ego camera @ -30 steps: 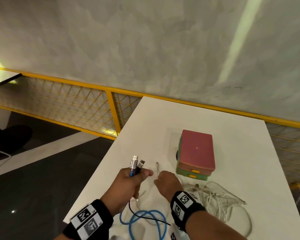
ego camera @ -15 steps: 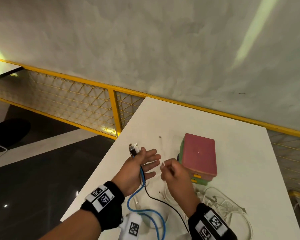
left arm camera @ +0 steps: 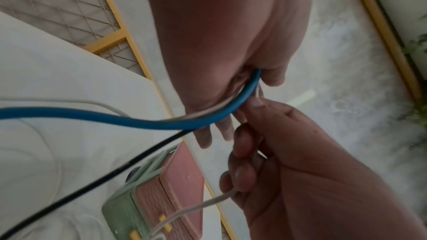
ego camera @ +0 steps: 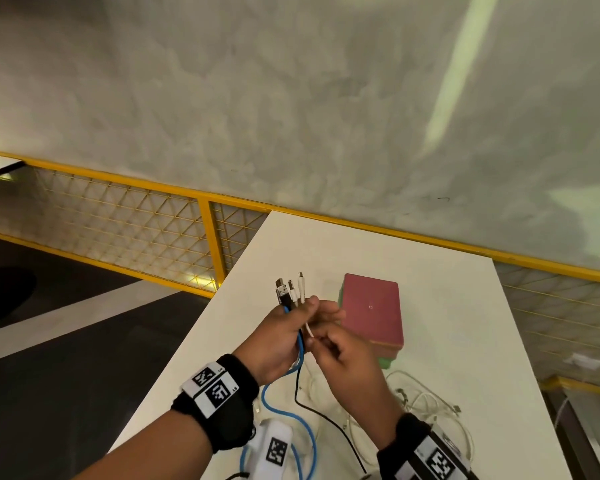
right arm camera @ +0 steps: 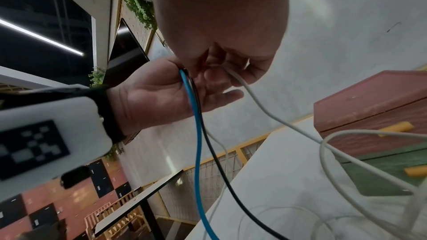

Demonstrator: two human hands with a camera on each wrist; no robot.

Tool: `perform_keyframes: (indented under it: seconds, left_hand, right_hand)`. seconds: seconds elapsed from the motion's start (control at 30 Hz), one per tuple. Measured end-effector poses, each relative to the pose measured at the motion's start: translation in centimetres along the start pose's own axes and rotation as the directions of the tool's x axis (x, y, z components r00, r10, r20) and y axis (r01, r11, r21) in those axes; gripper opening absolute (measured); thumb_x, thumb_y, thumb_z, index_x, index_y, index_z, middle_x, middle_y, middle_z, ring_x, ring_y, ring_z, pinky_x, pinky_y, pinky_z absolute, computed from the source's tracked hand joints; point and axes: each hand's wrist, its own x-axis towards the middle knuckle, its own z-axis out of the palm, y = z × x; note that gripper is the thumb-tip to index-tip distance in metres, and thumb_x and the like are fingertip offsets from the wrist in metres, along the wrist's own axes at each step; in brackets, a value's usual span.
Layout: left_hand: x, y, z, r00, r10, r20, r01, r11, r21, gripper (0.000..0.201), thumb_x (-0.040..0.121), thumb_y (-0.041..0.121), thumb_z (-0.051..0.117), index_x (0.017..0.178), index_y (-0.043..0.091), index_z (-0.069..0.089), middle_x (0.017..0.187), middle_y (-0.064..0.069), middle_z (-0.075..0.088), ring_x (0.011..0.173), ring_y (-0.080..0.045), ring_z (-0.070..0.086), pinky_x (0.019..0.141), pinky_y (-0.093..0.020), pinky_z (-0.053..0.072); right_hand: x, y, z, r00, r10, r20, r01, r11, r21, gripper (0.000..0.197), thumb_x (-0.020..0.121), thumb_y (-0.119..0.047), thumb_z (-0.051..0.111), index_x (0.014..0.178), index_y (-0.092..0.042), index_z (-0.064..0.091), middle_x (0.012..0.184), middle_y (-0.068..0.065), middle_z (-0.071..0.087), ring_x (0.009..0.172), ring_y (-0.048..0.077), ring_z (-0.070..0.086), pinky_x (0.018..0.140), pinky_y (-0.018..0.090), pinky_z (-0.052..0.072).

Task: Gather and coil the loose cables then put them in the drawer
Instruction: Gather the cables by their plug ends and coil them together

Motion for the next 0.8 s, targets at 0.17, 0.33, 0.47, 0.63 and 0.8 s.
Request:
perform_keyframes:
  seconds: [0.17,0.33,0.47,0.63,0.8]
  left_hand:
    - [0.0,0.3,0.7,0.995,0.031,-0.091,-0.024,0.997,0.075,0.04,0.103,0.028,0.043,0.091,0.0,0.069,0.111,-0.025,0.072,0.112,-0.04,0.065,0.103,-0.052,0.045]
    - [-0.2,1.6,0.8,0.982,0.093,-0.163,-0.112,0.987,-0.112,0.045,0.104,0.037,0.037,0.077,0.008,0.058,0.077,-0.014,0.07,0.081,-0.031,0.072,0.081,-0.044,0.057]
    - [-1.0,0.5,1.5,0.988,-0.033,-0.151,0.026,0.998,-0.054,0.045,0.103,0.04,0.041,0.07,0.012,0.055,0.056,-0.007,0.047,0.05,-0.021,0.049,0.05,-0.03,0.045]
    - [-3.6,-2.8,-0.7,0.95,-0.298,-0.099,0.308,0.943,0.123,0.043,0.101,0.037,0.048,0.064,0.015,0.05,0.053,-0.001,0.027,0.042,-0.013,0.024,0.039,-0.022,0.021]
    - [-7.2,-4.4,-4.1,0.797,-0.601,-0.059,0.601,0.781,0.169,0.044,0.098,0.035,0.05,0.058,0.017,0.046,0.054,0.001,0.022,0.041,-0.01,0.02,0.039,-0.022,0.012]
  right_hand:
    - [-0.2,-0.4,-1.1,0.995,0.063,-0.077,-0.06,0.997,0.047,0.008,0.09,-0.021,0.065,0.088,-0.026,0.071,0.084,-0.008,0.071,0.082,0.004,0.065,0.073,0.021,0.051]
    - [-0.7,0.0,-1.3,0.673,0.724,0.152,-0.721,0.596,0.354,0.046,0.096,-0.044,0.05,0.069,-0.011,0.068,0.063,0.003,0.063,0.051,0.01,0.051,0.053,0.025,0.04]
    - [0.2,0.8,0.2,0.469,0.693,0.548,-0.847,0.176,0.502,0.049,0.096,-0.054,0.041,0.074,-0.014,0.062,0.067,0.005,0.057,0.053,0.014,0.045,0.053,0.026,0.034]
    - [4.4,1.4,-2.1,0.442,0.762,0.473,-0.646,-0.095,0.757,0.025,0.097,-0.024,0.046,0.079,-0.011,0.058,0.066,0.007,0.062,0.06,0.019,0.053,0.069,0.034,0.044]
    - [5.1,2.4,-4.4,0.435,0.799,0.416,-0.611,-0.078,0.788,0.03,0.092,-0.004,0.045,0.066,-0.003,0.059,0.057,0.009,0.058,0.057,0.02,0.052,0.067,0.035,0.045]
